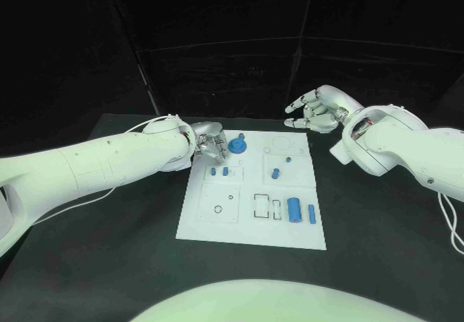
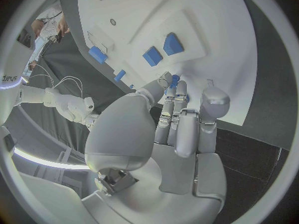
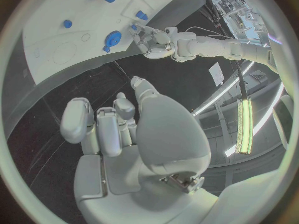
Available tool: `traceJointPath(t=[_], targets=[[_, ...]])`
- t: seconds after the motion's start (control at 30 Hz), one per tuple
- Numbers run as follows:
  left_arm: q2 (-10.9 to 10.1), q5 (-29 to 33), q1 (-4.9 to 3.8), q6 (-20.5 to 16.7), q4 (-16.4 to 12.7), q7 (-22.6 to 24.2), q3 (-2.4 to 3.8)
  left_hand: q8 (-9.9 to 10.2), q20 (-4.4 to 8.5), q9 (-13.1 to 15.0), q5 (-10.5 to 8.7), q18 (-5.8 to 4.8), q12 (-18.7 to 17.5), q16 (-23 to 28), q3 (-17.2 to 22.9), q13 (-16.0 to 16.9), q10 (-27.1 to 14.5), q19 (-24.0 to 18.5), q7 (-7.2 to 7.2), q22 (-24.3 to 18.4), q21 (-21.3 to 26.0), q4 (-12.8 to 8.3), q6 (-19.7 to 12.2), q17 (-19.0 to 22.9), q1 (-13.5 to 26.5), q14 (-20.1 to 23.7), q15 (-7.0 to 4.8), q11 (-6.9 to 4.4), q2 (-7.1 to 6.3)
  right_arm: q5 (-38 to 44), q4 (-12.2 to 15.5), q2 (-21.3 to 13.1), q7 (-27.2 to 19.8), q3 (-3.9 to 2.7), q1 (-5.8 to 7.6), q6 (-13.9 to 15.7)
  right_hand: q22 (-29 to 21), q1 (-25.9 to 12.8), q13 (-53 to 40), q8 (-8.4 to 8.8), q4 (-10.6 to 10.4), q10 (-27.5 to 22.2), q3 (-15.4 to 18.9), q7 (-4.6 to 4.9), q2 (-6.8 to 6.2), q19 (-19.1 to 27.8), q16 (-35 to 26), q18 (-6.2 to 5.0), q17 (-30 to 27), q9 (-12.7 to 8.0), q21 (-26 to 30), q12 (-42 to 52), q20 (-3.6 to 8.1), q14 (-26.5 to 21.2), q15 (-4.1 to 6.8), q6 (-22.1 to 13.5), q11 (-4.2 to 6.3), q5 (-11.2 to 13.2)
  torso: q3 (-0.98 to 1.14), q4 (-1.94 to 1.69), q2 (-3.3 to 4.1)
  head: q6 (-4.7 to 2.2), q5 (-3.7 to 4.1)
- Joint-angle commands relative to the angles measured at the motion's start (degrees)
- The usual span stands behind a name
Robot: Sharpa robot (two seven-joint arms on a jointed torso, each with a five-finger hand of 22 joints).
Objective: Assemble the parts on the task board
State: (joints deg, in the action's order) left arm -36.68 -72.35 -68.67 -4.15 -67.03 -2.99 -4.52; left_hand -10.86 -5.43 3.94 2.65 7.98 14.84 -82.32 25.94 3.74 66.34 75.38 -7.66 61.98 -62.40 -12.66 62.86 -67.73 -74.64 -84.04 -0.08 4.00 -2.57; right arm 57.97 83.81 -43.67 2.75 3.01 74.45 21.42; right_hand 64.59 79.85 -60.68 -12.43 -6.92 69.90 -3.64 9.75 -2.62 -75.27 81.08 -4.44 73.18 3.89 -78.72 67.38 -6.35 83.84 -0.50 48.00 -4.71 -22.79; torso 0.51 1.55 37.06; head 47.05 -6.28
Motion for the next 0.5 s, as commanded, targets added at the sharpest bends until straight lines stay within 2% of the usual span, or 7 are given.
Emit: traceJointPath(t=[0.03,0.27,0.5], targets=[[0.2,0.2,0.03,1.3,0.0,-0.3,-0.03,0.4,-0.01,0.0,0.2,-0.76,-0.5,0.3,0.3,0.0,0.3,0.1,0.02,-0.1,0.3,0.2,0.3,0.0,0.2,-0.8,-0.49,-0.13,-0.09,-0.1,0.1,0.1,-0.5,-0.03,0.1,0.2,0.0,0.3,-0.1,-0.35,-0.3,-0.2,-0.1,0.02,0.04,0.4,-0.2,-0.85,0.0,0.0,0.2,0.1,0.03,2.6,0.42,-0.5,0.15,-0.2,0.01,0.04,-0.01,-0.01,-0.04],[0.3,0.5,0.05,1.5,0.1,-0.5,-0.07,0.8,-0.06,0.0,0.2,-0.74,-1.0,0.4,0.3,0.0,0.1,0.0,-0.15,-0.2,0.6,0.1,0.0,0.1,0.3,-0.7,-0.39,0.05,-0.39,-0.1,0.1,0.0,-0.6,-0.03,0.1,0.3,0.0,0.3,-0.1,-0.35,-0.3,-0.2,-0.1,0.02,0.04,0.4,-0.2,-0.85,0.0,0.0,0.2,0.1,0.03,2.6,0.42,-0.5,0.15,-0.2,0.03,0.08,-0.01,0.03,-0.06],[0.3,0.5,0.06,1.4,0.1,-0.5,-0.09,2.9,-0.46,-0.3,0.2,-0.73,-2.7,0.6,0.3,0.0,-1.2,-0.2,-0.85,-0.4,1.0,-0.1,-2.6,0.6,0.6,-0.6,0.19,0.79,-1.45,-0.1,0.1,0.0,-0.6,-0.03,0.1,0.3,0.0,0.3,-0.1,-0.35,-0.3,-0.2,-0.1,0.02,0.04,0.4,-0.2,-0.85,0.0,0.0,0.2,0.1,0.03,2.6,0.42,-0.5,0.15,-0.2,0.03,0.02,0.0,0.08,-0.05]])
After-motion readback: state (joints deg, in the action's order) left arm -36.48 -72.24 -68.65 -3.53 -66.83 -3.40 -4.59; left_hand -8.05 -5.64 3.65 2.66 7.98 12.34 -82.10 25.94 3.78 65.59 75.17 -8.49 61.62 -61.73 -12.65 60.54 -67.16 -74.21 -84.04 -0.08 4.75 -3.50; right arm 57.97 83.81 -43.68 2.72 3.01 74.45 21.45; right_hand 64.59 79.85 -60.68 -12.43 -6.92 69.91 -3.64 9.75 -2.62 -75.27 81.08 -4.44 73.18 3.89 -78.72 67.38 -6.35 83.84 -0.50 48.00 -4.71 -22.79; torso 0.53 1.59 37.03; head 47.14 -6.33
